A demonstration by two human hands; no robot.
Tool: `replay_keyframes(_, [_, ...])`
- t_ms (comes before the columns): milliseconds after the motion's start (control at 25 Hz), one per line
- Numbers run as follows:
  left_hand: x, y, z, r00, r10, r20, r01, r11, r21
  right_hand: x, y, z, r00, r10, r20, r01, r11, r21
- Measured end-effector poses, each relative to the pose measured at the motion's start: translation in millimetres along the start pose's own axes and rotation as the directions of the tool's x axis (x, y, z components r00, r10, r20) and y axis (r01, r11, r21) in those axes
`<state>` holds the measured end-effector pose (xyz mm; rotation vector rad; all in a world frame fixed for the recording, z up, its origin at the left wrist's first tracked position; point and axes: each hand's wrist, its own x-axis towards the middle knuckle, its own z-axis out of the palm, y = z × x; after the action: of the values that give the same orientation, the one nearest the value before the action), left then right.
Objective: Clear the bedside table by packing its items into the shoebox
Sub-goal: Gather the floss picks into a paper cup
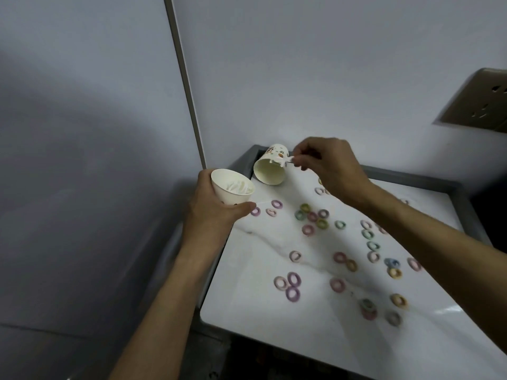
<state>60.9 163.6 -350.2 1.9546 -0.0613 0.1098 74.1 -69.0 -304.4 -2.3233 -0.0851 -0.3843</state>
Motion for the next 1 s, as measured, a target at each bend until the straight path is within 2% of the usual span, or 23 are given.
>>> replay_keyframes(120, [-1, 3, 2, 0.999, 0.026, 0.021, -0.026, 0.999, 0.02, 4, -49, 0, 0.978, -0.145, 0.148, 0.147, 0.989, 0.003])
replay_keyframes(240, [-2, 5, 2, 0.999, 0.044, 0.025, -0.045, 0.999, 0.023, 7, -75, 17, 0.914, -0.211, 0.346, 0.269, 0.954, -0.13])
replay_keyframes(320, [-2, 6, 2, 0.998, 0.057, 0.027, -0.057, 0.998, 0.02, 6, -80, 30, 0.861, -0.238, 0.449, 0.332, 0.932, -0.143])
replay_keyframes(400, [-1, 6, 2, 0.998, 0.059, 0.019, -0.059, 0.998, 0.01, 6, -76, 35, 0.864, -0.274, 0.422, 0.339, 0.937, -0.086])
replay_keyframes(520, [1, -1, -3, 0.998, 0.039, -0.043, -0.04, 0.999, -0.019, 13, -49, 31, 0.97, -0.206, 0.132, 0.21, 0.977, -0.024])
replay_keyframes(560, [2, -3, -5, 0.997, 0.024, -0.074, -0.027, 0.999, -0.039, 12, -39, 31, 0.98, -0.163, 0.114, 0.171, 0.983, -0.063])
replay_keyframes(720, [4, -5, -9, 0.99, -0.022, -0.138, 0.009, 0.996, -0.093, -6, -1, 68, 0.906, -0.012, 0.422, 0.197, 0.896, -0.398])
replay_keyframes(800, [3, -4, -9, 0.989, -0.024, -0.143, 0.011, 0.996, -0.092, -9, 4, 84, 0.912, 0.031, 0.41, 0.195, 0.844, -0.499])
replay_keyframes(880, [4, -6, -9, 0.99, -0.028, -0.136, 0.016, 0.996, -0.087, -7, 5, 92, 0.934, 0.023, 0.358, 0.215, 0.763, -0.61])
replay_keyframes(1000, [5, -7, -8, 0.993, -0.037, -0.116, 0.028, 0.996, -0.08, -11, 8, 95, 0.933, 0.003, 0.359, 0.264, 0.67, -0.693])
